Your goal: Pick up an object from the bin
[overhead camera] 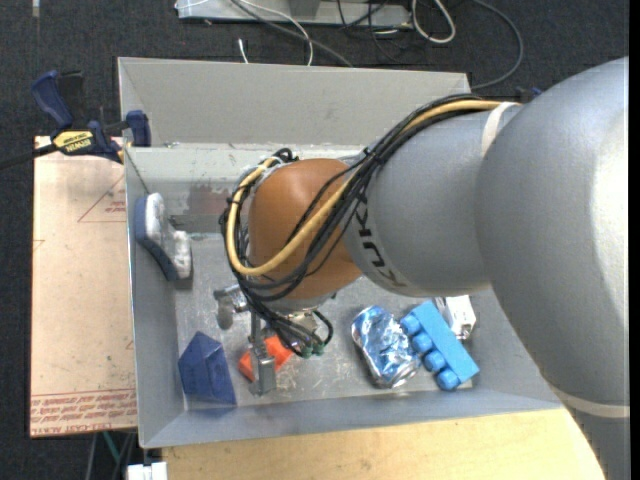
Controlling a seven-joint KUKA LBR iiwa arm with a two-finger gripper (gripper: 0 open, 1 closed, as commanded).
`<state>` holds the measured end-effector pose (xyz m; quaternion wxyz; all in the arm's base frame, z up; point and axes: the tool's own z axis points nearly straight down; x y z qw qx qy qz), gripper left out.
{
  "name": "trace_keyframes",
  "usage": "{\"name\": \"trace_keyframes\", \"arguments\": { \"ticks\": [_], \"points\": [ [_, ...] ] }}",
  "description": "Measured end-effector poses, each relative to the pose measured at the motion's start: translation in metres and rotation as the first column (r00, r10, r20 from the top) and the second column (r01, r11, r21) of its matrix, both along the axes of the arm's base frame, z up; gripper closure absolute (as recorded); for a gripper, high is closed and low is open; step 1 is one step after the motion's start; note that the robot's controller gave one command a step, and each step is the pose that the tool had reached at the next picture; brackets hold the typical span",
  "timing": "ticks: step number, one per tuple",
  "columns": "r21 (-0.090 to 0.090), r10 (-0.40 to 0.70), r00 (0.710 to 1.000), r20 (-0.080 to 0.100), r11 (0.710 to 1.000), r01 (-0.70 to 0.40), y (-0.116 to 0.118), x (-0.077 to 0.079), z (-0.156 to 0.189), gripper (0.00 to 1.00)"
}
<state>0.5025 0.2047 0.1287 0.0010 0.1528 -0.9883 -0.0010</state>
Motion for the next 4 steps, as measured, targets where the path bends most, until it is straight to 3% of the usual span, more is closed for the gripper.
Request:
{"name": "trace_keyframes", "arguments": {
  "ticks": [1,2,3,4],
  "points": [
    [0.007,-0.007,1.0,0.014,1.0,0.007,-0.02,-0.017,-0.012,0.0],
    [0.005,0.228,0.974,0.015,0.974,-0.228,-0.023,0.009,-0.015,0.0],
    [0.005,0.222,0.975,0.014,0.975,-0.222,-0.023,0.005,-0.009,0.0],
    [0.006,0.133,0.991,0.016,0.991,-0.134,0.013,0.015,-0.038,0.0]
  ]
}}
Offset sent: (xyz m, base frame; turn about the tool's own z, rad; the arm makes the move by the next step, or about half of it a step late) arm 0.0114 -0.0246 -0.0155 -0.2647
